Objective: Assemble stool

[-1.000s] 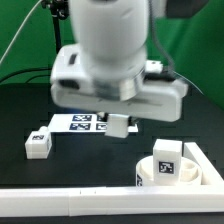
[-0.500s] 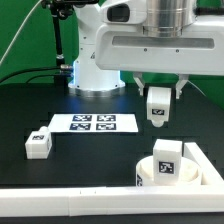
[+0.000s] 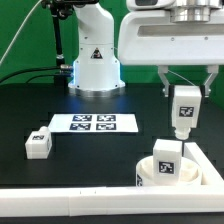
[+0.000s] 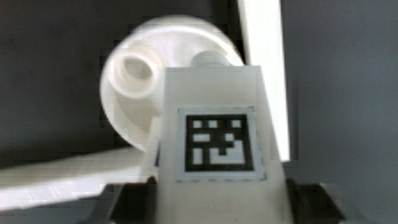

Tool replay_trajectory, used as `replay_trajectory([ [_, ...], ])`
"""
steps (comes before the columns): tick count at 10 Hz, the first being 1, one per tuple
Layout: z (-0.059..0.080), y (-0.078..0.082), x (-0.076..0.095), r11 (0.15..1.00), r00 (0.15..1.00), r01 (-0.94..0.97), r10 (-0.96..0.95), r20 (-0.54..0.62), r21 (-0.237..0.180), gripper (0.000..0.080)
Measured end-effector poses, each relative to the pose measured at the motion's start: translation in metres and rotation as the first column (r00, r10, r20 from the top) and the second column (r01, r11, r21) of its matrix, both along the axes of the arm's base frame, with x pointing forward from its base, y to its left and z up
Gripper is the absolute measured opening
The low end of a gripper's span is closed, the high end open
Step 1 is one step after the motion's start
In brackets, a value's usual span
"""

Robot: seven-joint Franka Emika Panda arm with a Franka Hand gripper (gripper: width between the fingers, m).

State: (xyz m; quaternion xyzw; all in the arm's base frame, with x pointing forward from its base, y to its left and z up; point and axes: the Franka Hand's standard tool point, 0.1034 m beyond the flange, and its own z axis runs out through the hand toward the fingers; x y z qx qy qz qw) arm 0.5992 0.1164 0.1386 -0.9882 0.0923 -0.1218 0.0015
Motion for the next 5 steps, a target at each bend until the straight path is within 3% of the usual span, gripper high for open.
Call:
replay_trajectory([
  [2, -0.003, 0.014, -0.002, 1.000, 0.993, -0.007, 0.003, 0.121, 0.029, 0.0337],
  [3, -0.005, 0.013, -0.004, 1.000, 0.994, -0.007, 0.004, 0.110, 0.028, 0.0337],
  [5, -0.016, 0.012, -0.003, 0.999, 0.994, -0.046, 0.046, 0.101, -0.007, 0.0337],
])
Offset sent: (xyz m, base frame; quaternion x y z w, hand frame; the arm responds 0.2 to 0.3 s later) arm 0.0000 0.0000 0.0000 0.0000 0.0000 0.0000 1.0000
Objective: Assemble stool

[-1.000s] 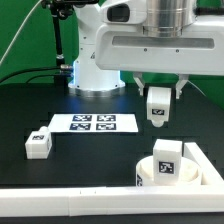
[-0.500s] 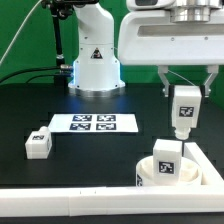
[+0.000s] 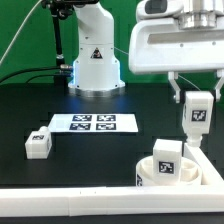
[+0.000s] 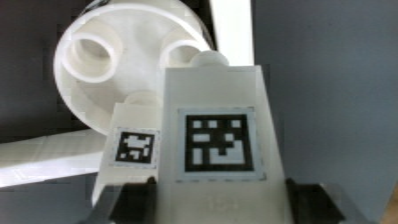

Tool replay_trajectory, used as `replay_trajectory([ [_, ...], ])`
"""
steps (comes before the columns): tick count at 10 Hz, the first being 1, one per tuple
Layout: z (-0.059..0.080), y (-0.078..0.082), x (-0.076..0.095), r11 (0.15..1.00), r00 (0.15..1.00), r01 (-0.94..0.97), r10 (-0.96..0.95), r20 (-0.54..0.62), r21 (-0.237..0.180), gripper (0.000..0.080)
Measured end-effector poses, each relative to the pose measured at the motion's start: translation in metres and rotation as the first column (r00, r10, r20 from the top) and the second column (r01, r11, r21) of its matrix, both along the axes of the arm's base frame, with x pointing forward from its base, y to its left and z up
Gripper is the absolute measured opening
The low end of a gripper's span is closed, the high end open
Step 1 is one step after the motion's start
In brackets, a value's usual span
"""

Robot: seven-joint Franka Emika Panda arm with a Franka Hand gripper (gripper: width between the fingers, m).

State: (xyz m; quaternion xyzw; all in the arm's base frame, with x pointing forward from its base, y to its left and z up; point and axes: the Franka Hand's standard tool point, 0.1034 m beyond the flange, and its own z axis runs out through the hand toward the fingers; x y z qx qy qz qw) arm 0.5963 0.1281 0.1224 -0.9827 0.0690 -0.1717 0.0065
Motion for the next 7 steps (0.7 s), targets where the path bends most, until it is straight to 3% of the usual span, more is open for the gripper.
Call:
replay_trajectory([
  [3, 0.007, -0.026, 0.019, 0.990, 0.992, -0.122, 0.123, 0.015, -0.071, 0.0337],
  [7, 0.005, -0.020, 0.017, 0.990, 0.992, -0.123, 0.124, 0.011, -0.068, 0.0337],
])
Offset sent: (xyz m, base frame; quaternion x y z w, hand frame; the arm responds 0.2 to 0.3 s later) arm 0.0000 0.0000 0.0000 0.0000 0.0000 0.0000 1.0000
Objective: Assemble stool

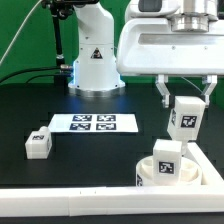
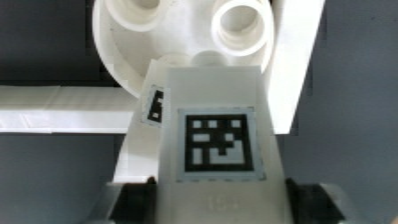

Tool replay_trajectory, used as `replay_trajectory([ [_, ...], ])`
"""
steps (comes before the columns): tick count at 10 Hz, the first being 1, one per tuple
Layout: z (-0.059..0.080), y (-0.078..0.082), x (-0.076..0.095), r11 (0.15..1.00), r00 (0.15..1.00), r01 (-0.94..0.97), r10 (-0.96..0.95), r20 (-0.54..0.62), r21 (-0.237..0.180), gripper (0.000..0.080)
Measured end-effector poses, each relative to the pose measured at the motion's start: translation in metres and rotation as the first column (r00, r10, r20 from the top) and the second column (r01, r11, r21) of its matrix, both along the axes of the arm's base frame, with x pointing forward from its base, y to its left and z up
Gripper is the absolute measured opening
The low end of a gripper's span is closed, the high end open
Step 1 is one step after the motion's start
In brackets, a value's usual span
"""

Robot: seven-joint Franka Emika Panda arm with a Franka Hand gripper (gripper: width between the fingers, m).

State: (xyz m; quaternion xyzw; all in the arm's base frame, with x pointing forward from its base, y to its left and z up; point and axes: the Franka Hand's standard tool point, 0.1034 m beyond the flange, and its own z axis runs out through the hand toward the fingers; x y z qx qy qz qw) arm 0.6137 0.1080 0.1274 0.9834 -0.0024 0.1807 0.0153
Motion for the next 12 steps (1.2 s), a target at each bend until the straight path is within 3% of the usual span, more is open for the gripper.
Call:
replay_trajectory([
  [3, -0.010, 0.013, -0.002, 1.000, 1.000, -0.016, 0.016, -0.011, 0.002, 0.0337],
  [7, -0.030, 0.017, -0.009, 0.999, 0.999, -0.030, 0.030, -0.026, -0.009, 0.0337],
  [12, -0.041, 0.018, -0.009, 0.999, 0.999, -0.044, 0.043, -0.005, -0.015, 0.0337],
])
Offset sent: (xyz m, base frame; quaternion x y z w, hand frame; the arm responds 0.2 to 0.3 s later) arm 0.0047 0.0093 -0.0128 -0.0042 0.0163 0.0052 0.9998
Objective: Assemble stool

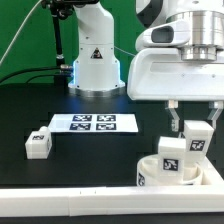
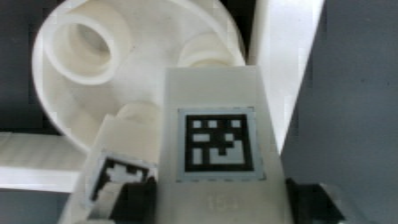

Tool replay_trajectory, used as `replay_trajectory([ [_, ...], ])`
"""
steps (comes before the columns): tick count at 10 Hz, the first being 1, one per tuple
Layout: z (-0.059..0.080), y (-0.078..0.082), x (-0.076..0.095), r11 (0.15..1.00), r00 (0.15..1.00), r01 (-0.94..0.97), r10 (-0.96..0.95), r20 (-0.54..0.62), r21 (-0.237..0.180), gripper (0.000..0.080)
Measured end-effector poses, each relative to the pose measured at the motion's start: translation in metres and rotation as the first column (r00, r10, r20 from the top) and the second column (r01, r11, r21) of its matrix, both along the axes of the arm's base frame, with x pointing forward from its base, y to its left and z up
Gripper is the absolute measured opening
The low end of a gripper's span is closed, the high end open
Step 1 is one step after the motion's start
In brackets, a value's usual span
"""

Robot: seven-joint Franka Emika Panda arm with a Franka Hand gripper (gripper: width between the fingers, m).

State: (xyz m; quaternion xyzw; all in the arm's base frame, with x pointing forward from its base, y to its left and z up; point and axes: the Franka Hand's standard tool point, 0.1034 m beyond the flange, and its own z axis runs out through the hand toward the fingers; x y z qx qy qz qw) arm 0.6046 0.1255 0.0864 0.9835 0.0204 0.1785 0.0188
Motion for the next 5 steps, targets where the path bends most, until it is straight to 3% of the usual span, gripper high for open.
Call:
replay_trajectory([
  [5, -0.0001, -0.0001, 0.0016, 1.000, 0.999, -0.007, 0.006, 0.044, 0.008, 0.0341],
])
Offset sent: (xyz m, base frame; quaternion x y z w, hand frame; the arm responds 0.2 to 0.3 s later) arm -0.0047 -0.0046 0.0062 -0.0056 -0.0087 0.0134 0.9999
